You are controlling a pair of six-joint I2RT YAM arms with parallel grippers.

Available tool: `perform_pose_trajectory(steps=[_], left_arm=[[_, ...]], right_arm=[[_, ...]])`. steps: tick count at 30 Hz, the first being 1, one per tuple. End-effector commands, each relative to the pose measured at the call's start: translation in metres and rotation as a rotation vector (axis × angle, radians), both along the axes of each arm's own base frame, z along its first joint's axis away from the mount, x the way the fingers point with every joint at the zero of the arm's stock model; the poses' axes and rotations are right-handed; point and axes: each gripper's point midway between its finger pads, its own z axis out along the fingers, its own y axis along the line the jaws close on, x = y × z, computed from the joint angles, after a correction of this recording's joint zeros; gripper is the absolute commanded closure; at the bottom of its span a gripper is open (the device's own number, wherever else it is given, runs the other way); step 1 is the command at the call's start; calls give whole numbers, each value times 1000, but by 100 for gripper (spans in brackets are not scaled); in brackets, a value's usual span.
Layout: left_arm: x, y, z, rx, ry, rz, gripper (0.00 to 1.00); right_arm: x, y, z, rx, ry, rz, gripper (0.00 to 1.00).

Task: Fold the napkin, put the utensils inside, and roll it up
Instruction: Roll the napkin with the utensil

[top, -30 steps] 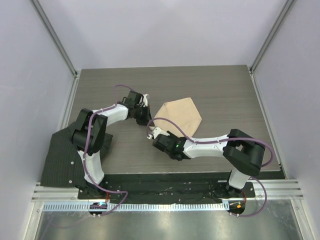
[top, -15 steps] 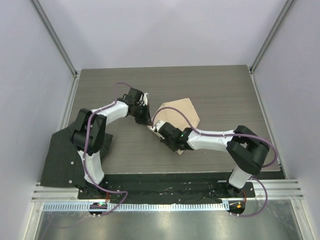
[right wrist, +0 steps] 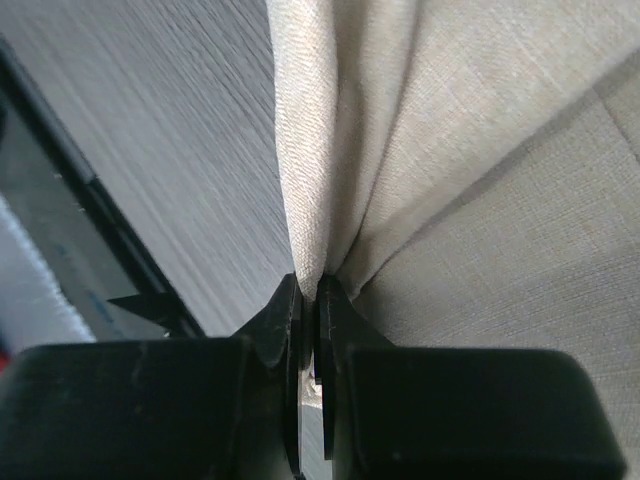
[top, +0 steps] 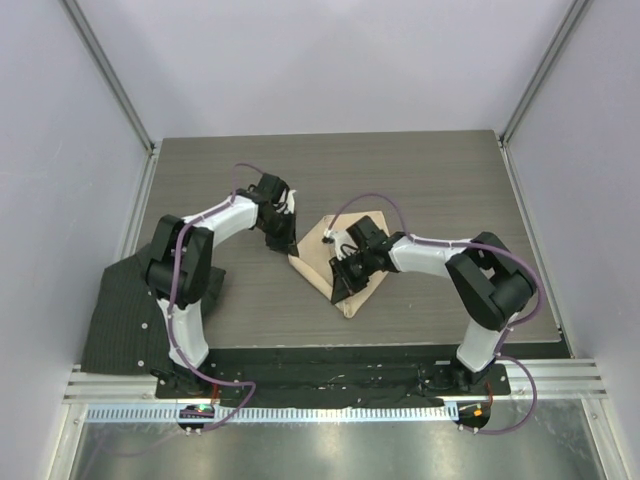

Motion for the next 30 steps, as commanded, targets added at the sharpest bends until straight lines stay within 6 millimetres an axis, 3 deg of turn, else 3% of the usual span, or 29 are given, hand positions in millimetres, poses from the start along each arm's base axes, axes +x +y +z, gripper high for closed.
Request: perform_pose_trajectory(steps=[1,8,13,16,21,24,30], left_arm=[[4,6,-7,39,14,-15,100],[-1,11,-27,88,72,-31,100],[-1,11,-28,85,77,-34,100],[-2,11,-26,85,76,-38,100],[-2,10,-24,77,76,-40,100],[-2,9,-23,75,73,-39,100],[-2,9,-23,73,72,-39,100]], right_arm=[[-11,7,4,152,175,9,99],[0,-4,-13,166,247,-60,99],[10,-1,7,178,187,-72,97],[19,-2,29,181,108,-93,74],[31,-6,76,185,-75,-114,55],[28,-4,95,196,-131,-113,50],[-11,15,79,105,-72,-27,50]])
